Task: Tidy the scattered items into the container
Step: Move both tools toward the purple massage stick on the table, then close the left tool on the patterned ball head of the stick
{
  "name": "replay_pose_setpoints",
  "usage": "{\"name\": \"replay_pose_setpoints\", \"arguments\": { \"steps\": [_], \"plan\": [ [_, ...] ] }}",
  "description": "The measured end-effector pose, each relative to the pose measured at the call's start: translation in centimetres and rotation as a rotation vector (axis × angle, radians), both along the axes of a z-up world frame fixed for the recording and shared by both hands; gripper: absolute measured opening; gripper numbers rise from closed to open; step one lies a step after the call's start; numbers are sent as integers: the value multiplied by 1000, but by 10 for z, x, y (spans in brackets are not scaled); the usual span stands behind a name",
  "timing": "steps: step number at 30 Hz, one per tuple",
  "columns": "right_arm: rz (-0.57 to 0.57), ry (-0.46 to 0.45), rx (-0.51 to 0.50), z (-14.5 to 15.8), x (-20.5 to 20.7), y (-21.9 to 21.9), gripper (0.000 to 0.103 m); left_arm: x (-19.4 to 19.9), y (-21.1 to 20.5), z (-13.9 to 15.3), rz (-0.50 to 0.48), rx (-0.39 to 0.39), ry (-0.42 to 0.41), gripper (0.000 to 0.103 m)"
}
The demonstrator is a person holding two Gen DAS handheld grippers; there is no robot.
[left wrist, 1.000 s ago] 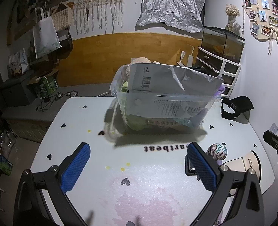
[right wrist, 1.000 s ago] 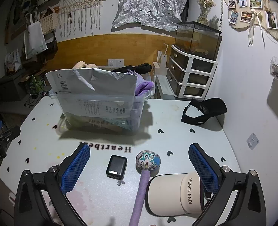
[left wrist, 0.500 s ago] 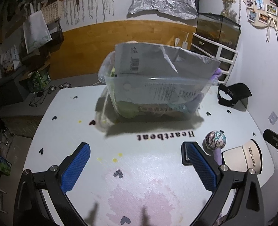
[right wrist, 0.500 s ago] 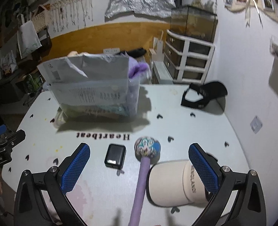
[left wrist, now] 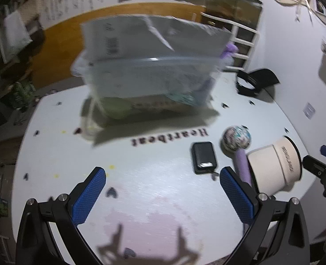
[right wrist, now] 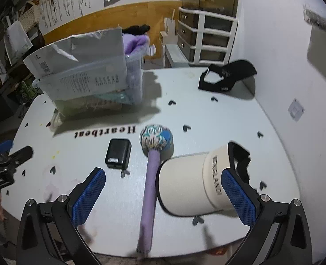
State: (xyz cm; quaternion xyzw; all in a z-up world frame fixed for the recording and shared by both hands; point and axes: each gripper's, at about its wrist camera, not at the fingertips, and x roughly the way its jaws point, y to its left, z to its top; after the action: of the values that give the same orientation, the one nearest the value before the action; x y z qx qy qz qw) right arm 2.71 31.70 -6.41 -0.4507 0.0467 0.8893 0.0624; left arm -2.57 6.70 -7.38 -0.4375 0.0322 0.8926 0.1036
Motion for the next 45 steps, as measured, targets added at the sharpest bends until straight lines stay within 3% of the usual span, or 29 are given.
{"name": "replay_pose_setpoints", "arguments": {
  "steps": [12,24,25,28,32,38,40,45],
  "plan": [
    [-112,-55,-9,-18,21,29,103,-10,66,-21,-197,-14,-59,103],
    [-241,-52,-63,-26,36,81,103,-19,133,-39,-357,8,-98,103],
    [-240,-50,-68,-27,36,84,102,-21,138,-42,-365,13,-102,102],
    [-216,-56,-72,-33,34,88,78,-27,152,-53,-379,15,-106,102],
    [-145,-74,-78,-46,30,83,57,-43,168,-70,-393,29,-137,84],
    [10,-130,-81,-72,31,58,56,-67,187,-94,-392,65,-203,82],
    [36,-160,-93,-81,31,50,56,-72,195,-102,-398,71,-234,76],
    [47,-198,-136,-93,31,41,57,-84,214,-128,-407,34,-291,76]
  ]
}}
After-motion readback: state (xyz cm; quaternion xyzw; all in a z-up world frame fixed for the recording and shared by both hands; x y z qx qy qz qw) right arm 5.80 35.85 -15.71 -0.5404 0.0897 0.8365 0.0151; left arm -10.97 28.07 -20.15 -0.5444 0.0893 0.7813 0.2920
